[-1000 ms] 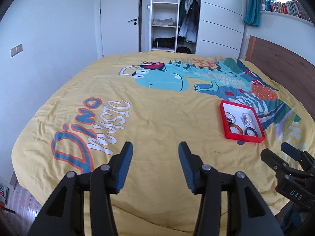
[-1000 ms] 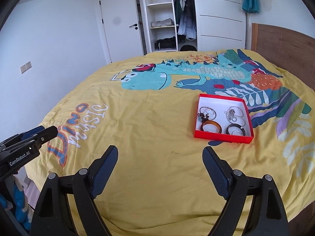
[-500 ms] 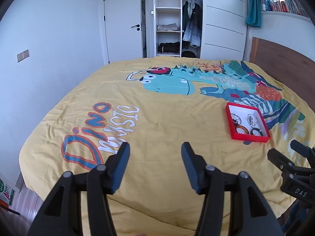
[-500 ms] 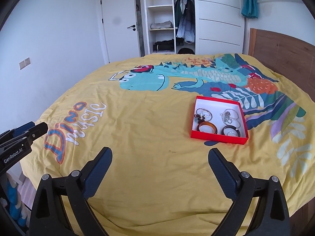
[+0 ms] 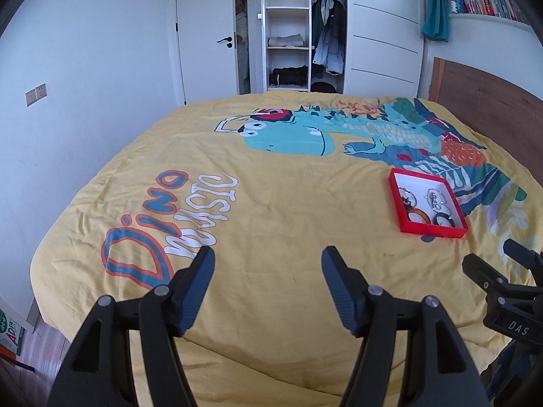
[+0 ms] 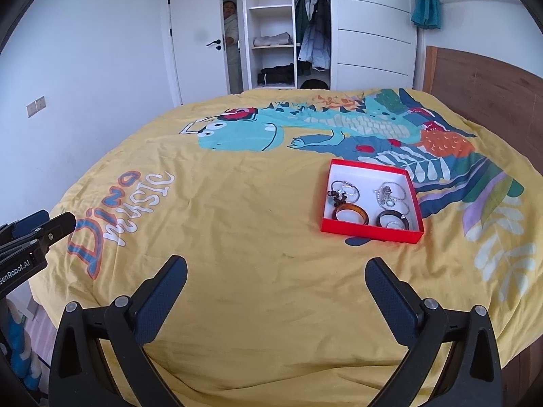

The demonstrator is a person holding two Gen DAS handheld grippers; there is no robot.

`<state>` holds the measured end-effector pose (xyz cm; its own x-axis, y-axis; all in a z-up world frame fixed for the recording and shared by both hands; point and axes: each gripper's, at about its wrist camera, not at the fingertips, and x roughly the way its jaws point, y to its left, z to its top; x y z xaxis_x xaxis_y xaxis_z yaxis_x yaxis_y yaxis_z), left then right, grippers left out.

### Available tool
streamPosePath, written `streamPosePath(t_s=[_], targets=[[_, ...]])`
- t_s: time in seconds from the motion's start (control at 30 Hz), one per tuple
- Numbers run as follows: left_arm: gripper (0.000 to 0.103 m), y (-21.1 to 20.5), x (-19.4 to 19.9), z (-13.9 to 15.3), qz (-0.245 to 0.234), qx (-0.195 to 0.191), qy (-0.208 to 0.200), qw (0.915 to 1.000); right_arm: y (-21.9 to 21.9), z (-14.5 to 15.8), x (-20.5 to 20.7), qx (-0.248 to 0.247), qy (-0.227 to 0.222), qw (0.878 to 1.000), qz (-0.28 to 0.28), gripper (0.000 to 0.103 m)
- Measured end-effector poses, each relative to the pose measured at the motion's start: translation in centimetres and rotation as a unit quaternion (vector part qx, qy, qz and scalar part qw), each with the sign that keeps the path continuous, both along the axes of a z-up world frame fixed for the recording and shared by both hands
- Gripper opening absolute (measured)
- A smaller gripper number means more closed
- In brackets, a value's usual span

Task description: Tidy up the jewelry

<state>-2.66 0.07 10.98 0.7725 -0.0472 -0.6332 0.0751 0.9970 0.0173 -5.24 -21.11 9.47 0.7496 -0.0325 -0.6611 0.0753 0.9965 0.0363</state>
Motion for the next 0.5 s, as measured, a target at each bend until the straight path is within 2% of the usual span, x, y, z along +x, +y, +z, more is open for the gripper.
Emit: streamPosePath(t_s=[0.5], targets=[[0.064, -0.4, 0.3, -1.3, -0.004, -0.002, 0.017, 0.9998, -0.6, -1.4, 0.1, -0.003, 0.012, 1.000, -0.011, 0.103]])
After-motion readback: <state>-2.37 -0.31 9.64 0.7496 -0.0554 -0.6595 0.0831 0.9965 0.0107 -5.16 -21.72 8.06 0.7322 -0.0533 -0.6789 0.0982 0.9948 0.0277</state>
